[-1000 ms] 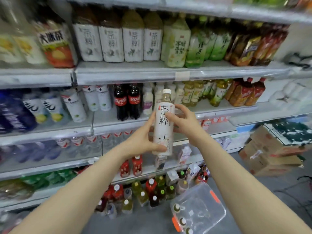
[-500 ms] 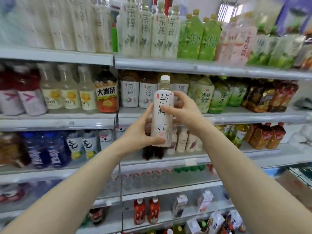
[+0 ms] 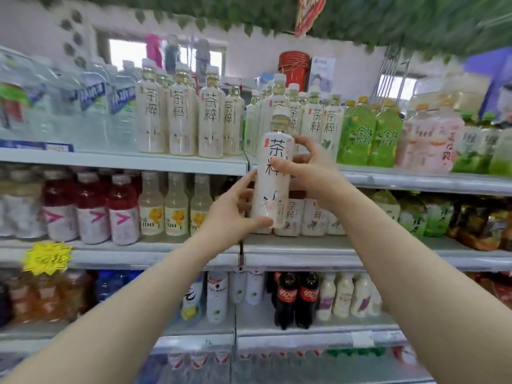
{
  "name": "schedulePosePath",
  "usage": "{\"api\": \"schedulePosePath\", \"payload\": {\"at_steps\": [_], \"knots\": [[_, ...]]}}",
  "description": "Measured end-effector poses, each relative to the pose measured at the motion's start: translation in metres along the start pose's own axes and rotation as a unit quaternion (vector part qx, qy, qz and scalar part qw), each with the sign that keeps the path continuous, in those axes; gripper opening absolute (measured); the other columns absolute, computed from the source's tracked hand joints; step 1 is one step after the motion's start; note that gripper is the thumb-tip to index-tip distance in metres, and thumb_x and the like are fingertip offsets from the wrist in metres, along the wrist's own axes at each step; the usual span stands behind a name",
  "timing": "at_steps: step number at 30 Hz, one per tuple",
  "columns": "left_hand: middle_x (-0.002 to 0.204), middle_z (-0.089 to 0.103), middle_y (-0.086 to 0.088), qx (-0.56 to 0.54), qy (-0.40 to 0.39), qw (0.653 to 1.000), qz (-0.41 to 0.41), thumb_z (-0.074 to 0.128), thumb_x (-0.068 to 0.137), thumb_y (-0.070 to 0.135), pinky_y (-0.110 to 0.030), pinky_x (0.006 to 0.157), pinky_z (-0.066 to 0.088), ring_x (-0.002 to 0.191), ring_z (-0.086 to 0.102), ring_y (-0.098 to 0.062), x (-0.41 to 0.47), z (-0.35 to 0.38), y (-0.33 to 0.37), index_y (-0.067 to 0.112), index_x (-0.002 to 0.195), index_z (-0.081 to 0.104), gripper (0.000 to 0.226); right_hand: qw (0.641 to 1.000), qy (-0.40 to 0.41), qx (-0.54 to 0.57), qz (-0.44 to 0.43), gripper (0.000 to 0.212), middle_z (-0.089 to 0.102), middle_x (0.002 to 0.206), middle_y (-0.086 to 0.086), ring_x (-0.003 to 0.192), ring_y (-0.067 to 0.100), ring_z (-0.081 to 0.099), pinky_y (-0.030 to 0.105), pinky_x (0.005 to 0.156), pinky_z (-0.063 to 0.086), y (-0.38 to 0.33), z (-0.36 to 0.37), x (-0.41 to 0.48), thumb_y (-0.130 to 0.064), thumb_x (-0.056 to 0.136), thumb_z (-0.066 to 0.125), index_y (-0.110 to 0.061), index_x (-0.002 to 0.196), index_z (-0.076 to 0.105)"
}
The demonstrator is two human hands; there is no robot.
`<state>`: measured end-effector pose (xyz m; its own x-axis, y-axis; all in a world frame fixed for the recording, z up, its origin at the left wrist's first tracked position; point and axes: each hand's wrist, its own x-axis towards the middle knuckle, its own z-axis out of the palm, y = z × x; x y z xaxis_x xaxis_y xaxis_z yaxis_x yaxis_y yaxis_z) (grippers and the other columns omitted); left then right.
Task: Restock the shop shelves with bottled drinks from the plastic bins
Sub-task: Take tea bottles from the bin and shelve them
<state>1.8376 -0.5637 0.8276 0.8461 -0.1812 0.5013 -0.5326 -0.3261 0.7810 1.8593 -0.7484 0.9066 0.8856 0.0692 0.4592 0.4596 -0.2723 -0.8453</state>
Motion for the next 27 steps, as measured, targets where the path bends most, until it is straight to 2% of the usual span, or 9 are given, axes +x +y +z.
{"api": "schedulePosePath", "payload": {"at_steps": [2,6,10,14,17,21,24,27], "knots": [[0.118,0.061,0.018,0.019,0.020,1.000,0.005,0.085,0.072,0.021,-0.038,0.095,0.055,0.107,0.061,0.000,0.009,-0.016,0.001,0.048,0.148,0.030,0.098,1.000,-0.006,-0.003,-0.021,0.061,0.071,0.112,0.005,0.099,0.020,0.072,0.046,0.084,0.061,-0.012,0.010,0.012,-0.026,0.080,0.084,-0.032,0.129,0.049],[0.126,0.061,0.013,0.049,0.042,0.998,0.006,0.085,0.072,0.026,-0.045,0.098,0.052,0.116,0.060,-0.010,0.029,-0.042,0.003,0.050,0.148,0.027,0.099,0.999,-0.020,0.000,-0.037,0.063,0.069,0.110,0.006,0.095,0.021,0.073,0.046,0.081,0.062,-0.034,0.029,0.037,-0.021,0.082,0.082,-0.028,0.133,0.047],[0.132,0.057,0.011,0.067,0.066,0.996,0.012,0.084,0.075,0.022,-0.041,0.094,0.055,0.113,0.062,-0.012,0.048,-0.059,0.003,0.045,0.152,0.024,0.100,0.998,-0.031,-0.001,-0.056,0.059,0.068,0.106,0.006,0.091,0.020,0.073,0.044,0.077,0.063,-0.045,0.043,0.061,-0.017,0.084,0.080,-0.026,0.131,0.046],[0.131,0.057,0.009,0.092,0.090,0.992,0.019,0.084,0.075,0.023,-0.038,0.100,0.050,0.118,0.057,-0.011,0.068,-0.070,0.001,0.042,0.153,0.024,0.099,0.997,-0.027,-0.003,-0.072,0.063,0.068,0.109,0.006,0.092,0.020,0.073,0.043,0.076,0.064,-0.049,0.052,0.086,-0.017,0.084,0.080,-0.024,0.135,0.044],[0.130,0.055,0.009,0.109,0.098,0.989,0.025,0.083,0.077,0.023,-0.030,0.096,0.046,0.120,0.054,-0.012,0.084,-0.074,0.003,0.042,0.153,0.022,0.099,0.996,-0.019,-0.007,-0.083,0.068,0.068,0.111,0.006,0.094,0.022,0.072,0.044,0.078,0.063,-0.051,0.053,0.103,-0.020,0.083,0.081,-0.025,0.139,0.043],[0.133,0.056,0.009,0.118,0.107,0.987,0.032,0.082,0.078,0.024,-0.034,0.099,0.049,0.118,0.057,-0.014,0.105,-0.076,0.005,0.043,0.153,0.021,0.098,0.995,-0.003,-0.007,-0.101,0.072,0.069,0.113,0.006,0.097,0.022,0.072,0.047,0.082,0.062,-0.051,0.053,0.126,-0.023,0.082,0.082,-0.025,0.143,0.042],[0.130,0.058,0.008,0.133,0.120,0.983,0.039,0.080,0.080,0.021,-0.028,0.093,0.047,0.113,0.057,-0.010,0.119,-0.076,0.005,0.038,0.154,0.022,0.096,0.994,0.009,-0.010,-0.111,0.070,0.069,0.113,0.004,0.098,0.019,0.071,0.044,0.081,0.062,-0.050,0.056,0.140,-0.023,0.083,0.081,-0.026,0.142,0.042],[0.131,0.057,0.007,0.135,0.125,0.982,0.036,0.080,0.080,0.018,-0.030,0.096,0.049,0.111,0.057,-0.010,0.131,-0.076,0.001,0.036,0.155,0.022,0.096,0.993,0.022,-0.006,-0.112,0.070,0.067,0.114,0.004,0.098,0.018,0.070,0.040,0.080,0.063,-0.045,0.060,0.151,-0.022,0.085,0.080,-0.025,0.143,0.042]]}}
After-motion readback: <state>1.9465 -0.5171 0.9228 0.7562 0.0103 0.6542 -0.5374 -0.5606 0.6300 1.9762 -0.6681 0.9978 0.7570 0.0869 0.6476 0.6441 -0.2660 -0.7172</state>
